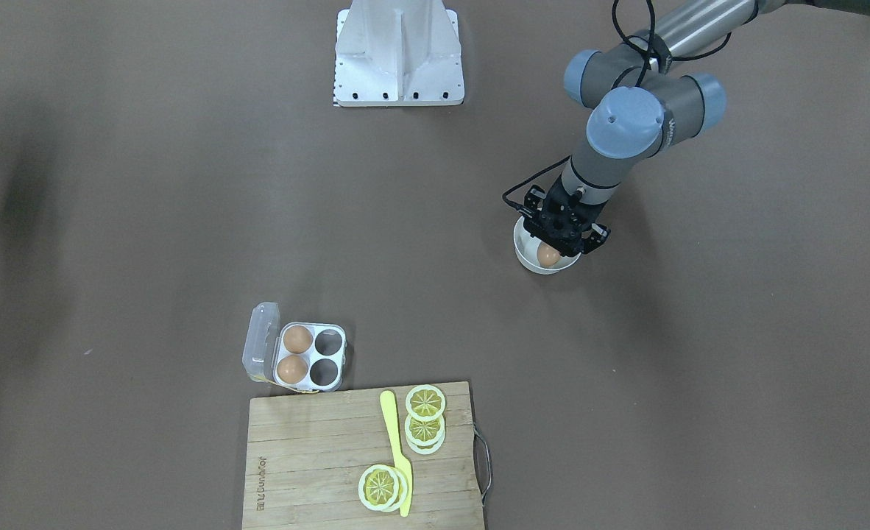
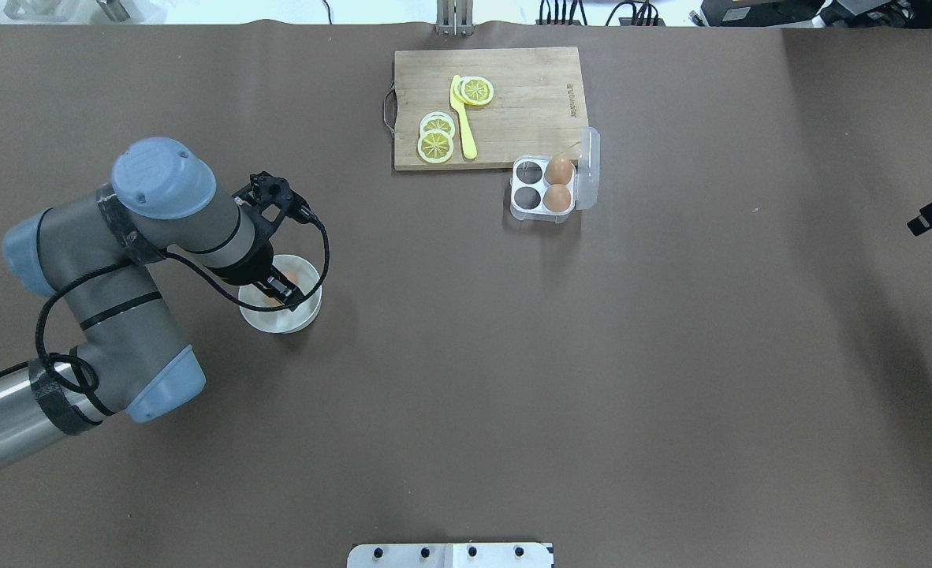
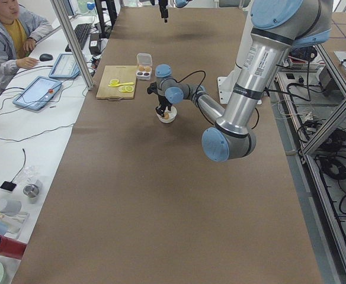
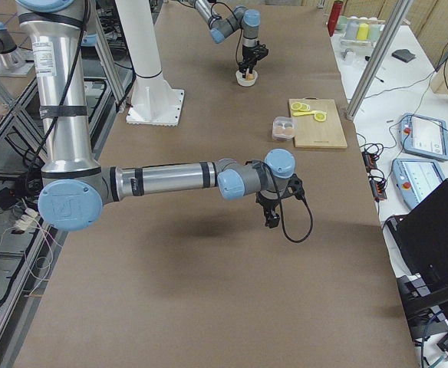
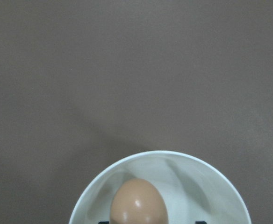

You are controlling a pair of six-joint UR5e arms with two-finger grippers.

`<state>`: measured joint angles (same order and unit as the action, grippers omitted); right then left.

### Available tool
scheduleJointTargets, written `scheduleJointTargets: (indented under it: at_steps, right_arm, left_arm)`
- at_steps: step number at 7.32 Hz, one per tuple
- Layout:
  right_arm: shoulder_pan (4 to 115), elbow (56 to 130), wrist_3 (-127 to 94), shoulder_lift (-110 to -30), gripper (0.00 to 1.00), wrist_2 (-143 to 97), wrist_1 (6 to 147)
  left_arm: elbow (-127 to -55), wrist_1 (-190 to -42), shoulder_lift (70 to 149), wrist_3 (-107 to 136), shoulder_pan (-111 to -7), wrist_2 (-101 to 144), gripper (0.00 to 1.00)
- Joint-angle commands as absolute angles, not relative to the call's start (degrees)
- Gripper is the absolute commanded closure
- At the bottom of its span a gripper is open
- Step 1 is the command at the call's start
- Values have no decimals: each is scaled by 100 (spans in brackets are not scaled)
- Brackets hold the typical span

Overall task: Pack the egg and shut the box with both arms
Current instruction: 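Close the left gripper on the brown egg and lift it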

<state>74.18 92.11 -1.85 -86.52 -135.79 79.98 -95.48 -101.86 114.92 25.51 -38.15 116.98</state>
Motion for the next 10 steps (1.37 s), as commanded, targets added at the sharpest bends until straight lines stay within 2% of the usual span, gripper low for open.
scheduleJointTargets:
  at_steps: [1,4,6,10]
  right_arm:
    - [7418,9202,-185,-8657,0,-13579,7998]
    - [7418,9202,-185,-8657,0,-13588,7998]
    - [7418,9202,-185,-8657,0,-13588,7998]
    - [7409,9202,-185,-8657,0,-13588,7998]
  left_arm:
    - [-9501,-10187,11496,2531,-3806,11707,37]
    - [-9457,-10195,11514,2540,-3779,11707,40]
    - [-9483,-10187,11514,2584,-3779,11751,100]
    - [-9843,-10369,11645,2628,-3980,11742,100]
